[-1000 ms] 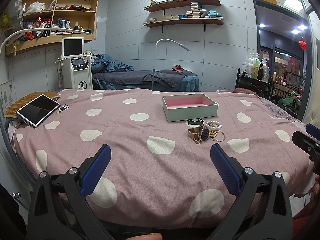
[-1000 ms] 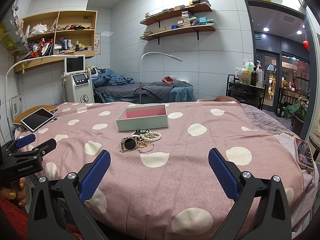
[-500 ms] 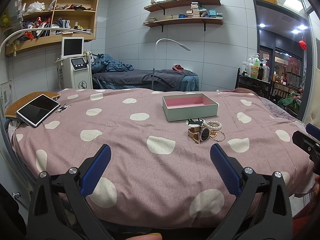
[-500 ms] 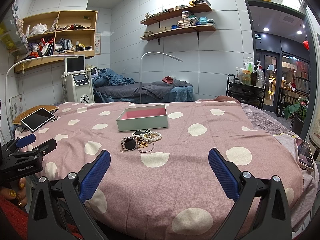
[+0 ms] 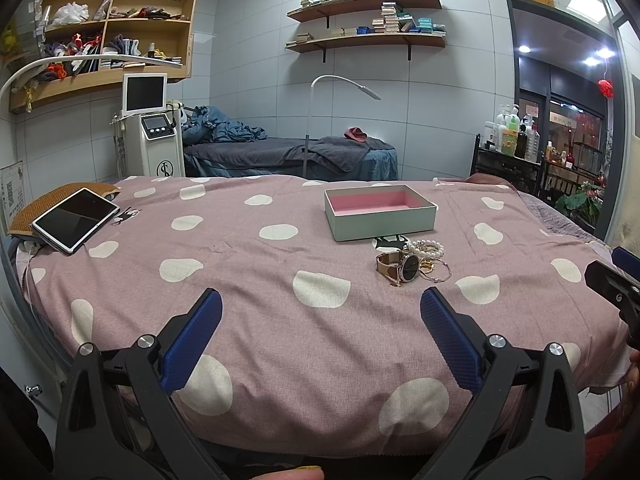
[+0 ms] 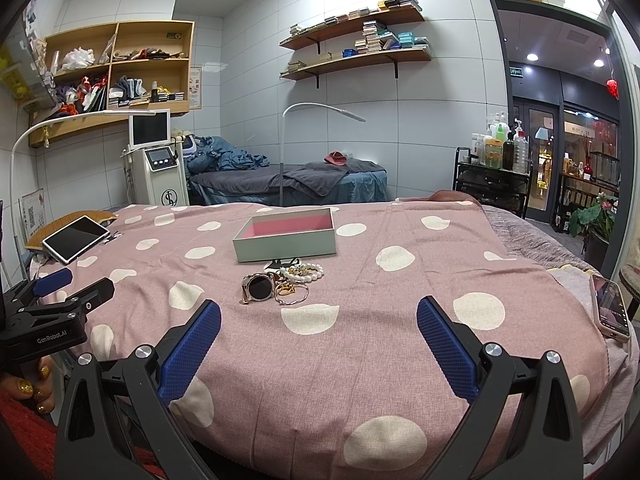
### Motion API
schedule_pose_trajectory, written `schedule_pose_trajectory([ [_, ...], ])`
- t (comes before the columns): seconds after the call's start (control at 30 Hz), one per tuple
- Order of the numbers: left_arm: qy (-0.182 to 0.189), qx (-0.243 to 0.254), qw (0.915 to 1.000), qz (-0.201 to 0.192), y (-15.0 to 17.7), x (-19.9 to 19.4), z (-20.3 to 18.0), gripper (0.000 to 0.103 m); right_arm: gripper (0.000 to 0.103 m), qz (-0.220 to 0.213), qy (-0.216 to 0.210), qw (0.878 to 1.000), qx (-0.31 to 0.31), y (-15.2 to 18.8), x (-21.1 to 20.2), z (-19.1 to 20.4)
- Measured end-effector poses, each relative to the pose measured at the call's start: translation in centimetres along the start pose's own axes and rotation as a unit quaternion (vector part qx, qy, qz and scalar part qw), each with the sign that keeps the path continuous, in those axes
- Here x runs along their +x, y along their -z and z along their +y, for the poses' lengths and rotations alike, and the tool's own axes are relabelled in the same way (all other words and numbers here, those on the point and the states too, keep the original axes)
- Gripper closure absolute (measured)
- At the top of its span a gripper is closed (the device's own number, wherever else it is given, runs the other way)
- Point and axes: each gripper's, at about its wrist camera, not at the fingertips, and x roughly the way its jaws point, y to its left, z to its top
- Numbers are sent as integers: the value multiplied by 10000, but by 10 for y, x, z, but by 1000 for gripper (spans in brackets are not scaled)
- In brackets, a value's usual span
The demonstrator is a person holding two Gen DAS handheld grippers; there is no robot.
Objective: Organize jewelry
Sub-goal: 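Reach the left tool to the watch while the right tool reaches the silver bangle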
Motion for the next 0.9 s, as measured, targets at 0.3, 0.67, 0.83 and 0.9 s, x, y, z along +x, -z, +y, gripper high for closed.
schedule_pose_trajectory([
  [0.3, 133, -102, 9998, 111, 10, 11, -1, 5, 6, 24, -7, 10000, 10, 2, -1, 0],
  [0.67, 404, -190, 9969, 641, 12, 32, 1, 5, 6, 323, -140, 9994, -48, 8, 24, 2],
  [0.83, 610, -105, 9939, 913, 17, 49, -2, 5, 6, 690, -235, 9973, -114, 11, 44, 2],
  [0.9, 611, -57, 9934, 974, 19, 54, -4, 5, 6, 772, -249, 9966, -172, 13, 49, 2],
])
